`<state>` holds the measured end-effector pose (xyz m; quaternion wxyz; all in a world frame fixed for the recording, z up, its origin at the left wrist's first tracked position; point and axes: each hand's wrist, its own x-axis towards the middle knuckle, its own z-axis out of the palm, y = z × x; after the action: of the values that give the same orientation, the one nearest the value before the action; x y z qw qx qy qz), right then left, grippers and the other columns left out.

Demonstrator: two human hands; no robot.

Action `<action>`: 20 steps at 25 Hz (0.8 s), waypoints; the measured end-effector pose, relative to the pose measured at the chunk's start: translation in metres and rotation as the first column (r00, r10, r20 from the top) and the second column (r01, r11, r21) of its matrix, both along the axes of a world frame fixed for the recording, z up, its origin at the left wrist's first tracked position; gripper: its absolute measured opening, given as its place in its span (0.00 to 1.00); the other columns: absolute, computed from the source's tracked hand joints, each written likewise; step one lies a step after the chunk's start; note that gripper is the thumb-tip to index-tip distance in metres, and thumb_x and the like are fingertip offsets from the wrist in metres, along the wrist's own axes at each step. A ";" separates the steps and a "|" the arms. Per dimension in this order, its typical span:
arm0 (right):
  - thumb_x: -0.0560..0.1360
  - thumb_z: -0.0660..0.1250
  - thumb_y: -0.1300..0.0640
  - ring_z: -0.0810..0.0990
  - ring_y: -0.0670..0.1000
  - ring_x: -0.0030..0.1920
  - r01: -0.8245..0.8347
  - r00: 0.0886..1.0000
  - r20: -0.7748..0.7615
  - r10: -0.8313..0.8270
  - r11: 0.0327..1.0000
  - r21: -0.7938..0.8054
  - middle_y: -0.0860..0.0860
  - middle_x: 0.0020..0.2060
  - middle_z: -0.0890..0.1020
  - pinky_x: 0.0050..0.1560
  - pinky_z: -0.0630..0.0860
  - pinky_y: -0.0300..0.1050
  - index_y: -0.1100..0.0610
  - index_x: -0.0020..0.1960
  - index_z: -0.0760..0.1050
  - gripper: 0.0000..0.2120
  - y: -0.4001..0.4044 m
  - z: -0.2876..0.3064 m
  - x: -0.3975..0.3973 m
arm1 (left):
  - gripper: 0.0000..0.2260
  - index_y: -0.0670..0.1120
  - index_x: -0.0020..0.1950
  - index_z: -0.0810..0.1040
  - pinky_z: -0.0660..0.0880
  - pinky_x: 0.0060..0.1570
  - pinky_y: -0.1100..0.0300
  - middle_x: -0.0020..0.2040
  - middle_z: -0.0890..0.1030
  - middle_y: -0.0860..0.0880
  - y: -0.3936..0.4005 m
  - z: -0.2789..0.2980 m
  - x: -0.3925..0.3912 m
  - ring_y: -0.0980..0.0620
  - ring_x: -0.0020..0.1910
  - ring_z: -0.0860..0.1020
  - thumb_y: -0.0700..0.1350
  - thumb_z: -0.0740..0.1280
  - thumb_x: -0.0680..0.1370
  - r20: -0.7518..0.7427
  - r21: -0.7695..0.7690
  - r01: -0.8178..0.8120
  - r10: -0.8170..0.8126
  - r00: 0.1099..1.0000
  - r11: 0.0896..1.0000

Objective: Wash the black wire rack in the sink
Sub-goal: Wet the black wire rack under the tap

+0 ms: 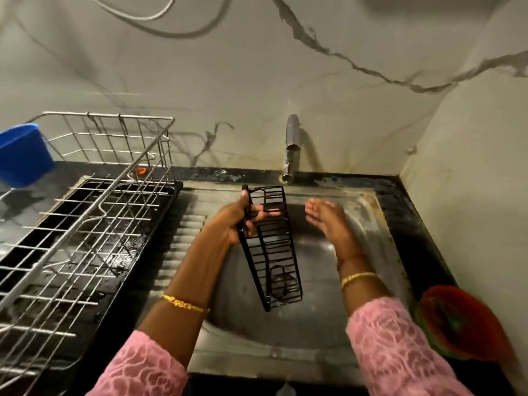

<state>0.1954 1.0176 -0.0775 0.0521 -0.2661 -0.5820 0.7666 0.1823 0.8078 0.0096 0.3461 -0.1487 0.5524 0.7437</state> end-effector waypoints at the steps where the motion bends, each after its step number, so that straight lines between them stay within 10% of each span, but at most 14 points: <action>1: 0.80 0.57 0.59 0.71 0.61 0.65 -0.016 1.000 -0.007 0.015 0.982 -0.187 0.65 0.66 0.71 0.61 0.71 0.50 0.68 0.67 0.66 0.18 0.003 0.008 -0.020 | 0.24 0.41 0.36 0.71 0.60 0.12 0.70 0.27 0.79 0.44 0.002 -0.003 0.001 0.59 0.16 0.71 0.56 0.52 0.82 -0.011 -0.036 -0.035 0.035 0.999 0.999; 7: 0.79 0.57 0.45 0.68 0.63 0.67 0.064 0.995 0.095 -0.006 0.781 -0.621 0.66 0.69 0.65 0.63 0.69 0.52 0.66 0.71 0.58 0.30 -0.010 0.026 -0.099 | 0.24 0.44 0.38 0.72 0.69 0.21 0.68 0.28 0.82 0.44 0.006 -0.020 -0.005 0.53 0.24 0.80 0.55 0.47 0.83 0.023 -0.103 -0.084 0.086 0.996 0.991; 13: 0.74 0.68 0.59 0.70 0.61 0.64 0.198 0.978 0.104 -0.183 0.631 -0.750 0.60 0.63 0.73 0.58 0.75 0.52 0.65 0.48 0.71 0.10 -0.016 0.025 -0.126 | 0.20 0.46 0.41 0.73 0.69 0.29 0.63 0.34 0.84 0.43 0.009 -0.028 -0.017 0.54 0.25 0.80 0.52 0.47 0.84 0.056 -0.085 -0.104 0.109 0.992 0.991; 20: 0.75 0.65 0.66 0.77 0.49 0.47 0.134 0.990 0.104 -0.095 0.865 -0.484 0.52 0.37 0.76 0.44 0.77 0.34 0.61 0.38 0.72 0.07 -0.027 0.014 -0.139 | 0.21 0.46 0.44 0.72 0.74 0.23 0.67 0.34 0.84 0.44 0.017 -0.032 -0.023 0.50 0.28 0.83 0.54 0.46 0.84 0.082 -0.066 -0.071 0.076 0.994 0.995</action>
<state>0.0565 0.9908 -0.0638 0.0058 -0.3339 -0.3537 0.8737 0.1595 0.8252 -0.0225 0.3364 -0.2109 0.5545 0.7313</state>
